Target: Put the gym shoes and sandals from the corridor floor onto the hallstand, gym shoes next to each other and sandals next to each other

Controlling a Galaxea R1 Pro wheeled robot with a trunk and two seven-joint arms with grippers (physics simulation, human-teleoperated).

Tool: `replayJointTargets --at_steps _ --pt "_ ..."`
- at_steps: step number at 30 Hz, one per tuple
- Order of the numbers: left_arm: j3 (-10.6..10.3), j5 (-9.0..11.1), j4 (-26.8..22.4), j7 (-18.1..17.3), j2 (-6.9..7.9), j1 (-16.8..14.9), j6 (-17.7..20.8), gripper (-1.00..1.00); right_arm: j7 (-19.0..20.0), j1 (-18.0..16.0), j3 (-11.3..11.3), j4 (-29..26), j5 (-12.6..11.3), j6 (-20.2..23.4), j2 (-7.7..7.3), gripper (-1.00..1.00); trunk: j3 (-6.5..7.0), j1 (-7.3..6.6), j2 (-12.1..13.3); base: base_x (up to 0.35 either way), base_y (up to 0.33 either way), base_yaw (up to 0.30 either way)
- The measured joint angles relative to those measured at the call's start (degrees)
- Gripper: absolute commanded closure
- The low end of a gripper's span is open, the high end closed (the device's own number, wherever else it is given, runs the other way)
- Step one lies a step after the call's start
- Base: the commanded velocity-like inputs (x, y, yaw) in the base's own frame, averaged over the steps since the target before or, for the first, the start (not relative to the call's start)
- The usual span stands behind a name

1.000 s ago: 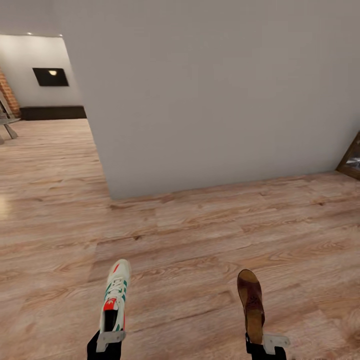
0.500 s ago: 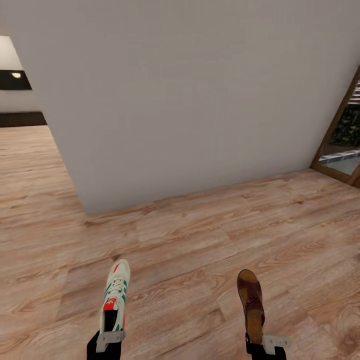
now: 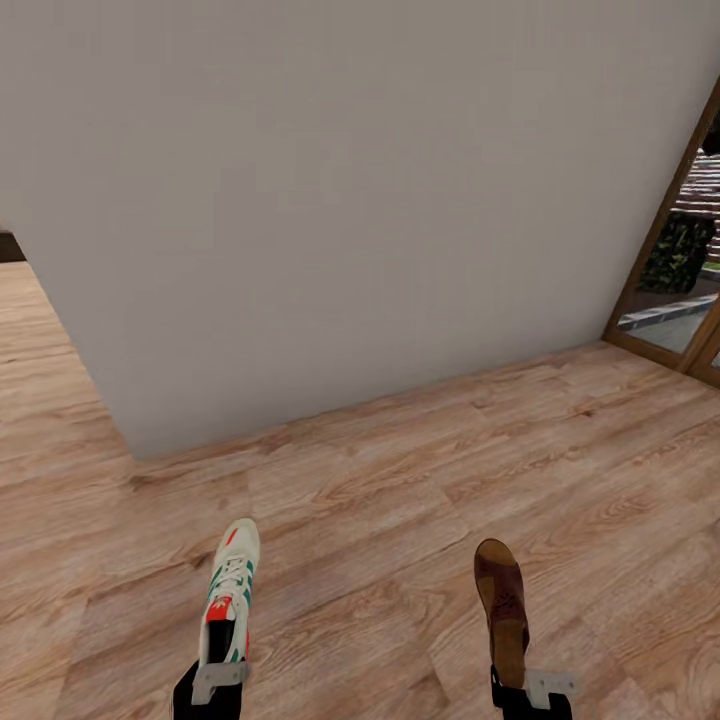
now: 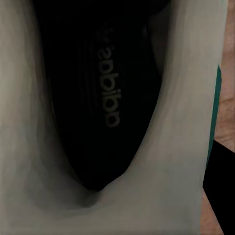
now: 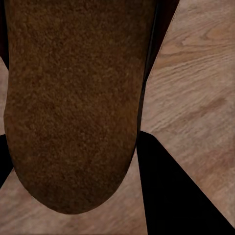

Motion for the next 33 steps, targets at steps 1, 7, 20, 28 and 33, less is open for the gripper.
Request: replayJointTargets --at_steps 1,7,20,28,33 --pt "0.0 0.0 0.0 0.0 0.0 0.0 0.0 1.0 -0.01 0.0 0.0 0.0 0.0 0.0 0.0 1.0 0.07 0.0 0.0 0.339 0.0 -0.002" --pt "-0.04 0.0 0.06 -0.02 0.0 0.0 0.0 1.0 -0.02 0.0 0.0 0.0 0.0 0.0 0.0 1.0 0.59 0.0 0.0 0.339 0.0 0.0" --pt "-0.05 0.0 0.1 -0.02 -0.09 -0.01 0.0 1.0 -0.11 0.01 0.0 -0.09 -0.14 0.03 0.0 1.0 0.98 0.0 0.0 0.329 0.0 -0.129" --pt "-0.01 0.08 0.1 0.0 -0.09 -0.01 0.0 1.0 -0.12 0.01 0.0 -0.04 -0.15 0.06 0.0 1.0 1.29 0.03 0.0 0.107 0.0 -0.245" --pt "-0.01 0.09 0.1 0.03 -0.09 -0.01 0.0 1.0 -0.12 0.01 -0.02 -0.03 -0.16 0.05 0.0 1.0 1.53 0.04 0.0 0.006 0.0 -0.248"
